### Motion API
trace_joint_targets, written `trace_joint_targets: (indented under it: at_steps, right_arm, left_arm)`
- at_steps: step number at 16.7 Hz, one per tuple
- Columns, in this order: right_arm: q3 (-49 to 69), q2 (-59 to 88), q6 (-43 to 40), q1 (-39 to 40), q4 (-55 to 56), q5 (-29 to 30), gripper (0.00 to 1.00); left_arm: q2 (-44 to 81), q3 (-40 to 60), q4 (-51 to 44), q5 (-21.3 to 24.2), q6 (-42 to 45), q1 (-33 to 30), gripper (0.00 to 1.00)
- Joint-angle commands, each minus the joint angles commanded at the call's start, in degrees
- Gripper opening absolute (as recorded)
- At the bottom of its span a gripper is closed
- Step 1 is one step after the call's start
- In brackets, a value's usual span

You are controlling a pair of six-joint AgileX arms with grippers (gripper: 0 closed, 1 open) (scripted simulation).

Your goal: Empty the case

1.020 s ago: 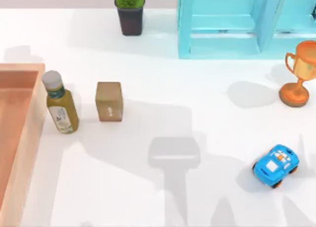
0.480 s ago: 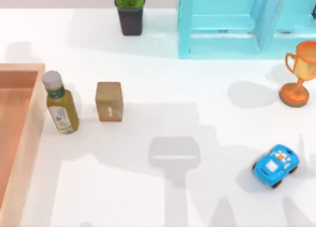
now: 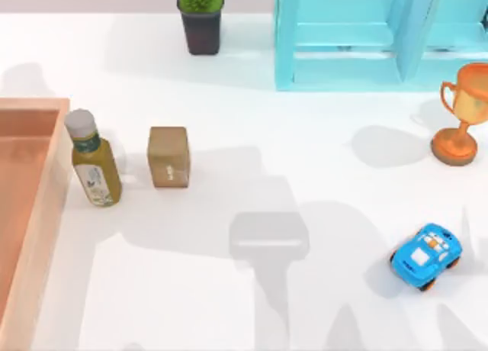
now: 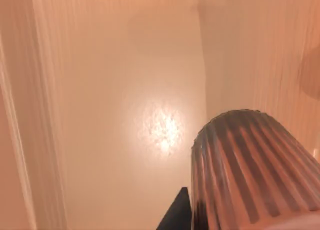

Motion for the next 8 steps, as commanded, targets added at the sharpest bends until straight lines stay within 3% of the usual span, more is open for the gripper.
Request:
trace_joint_targets:
  at_steps: [4, 8]
  right_arm:
    - [0.0, 0.0, 0.0, 0.0, 0.0, 0.0, 1.0]
    - [0.0, 0.0, 0.0, 0.0, 0.0, 0.0, 1.0]
  left_arm:
    - [2.11, 2.59, 3.23, -1.47, -3.96, -3.78, 0.0]
    - [6.96, 7.49, 10.73, -2.63, -17.17, -16.48, 0.0]
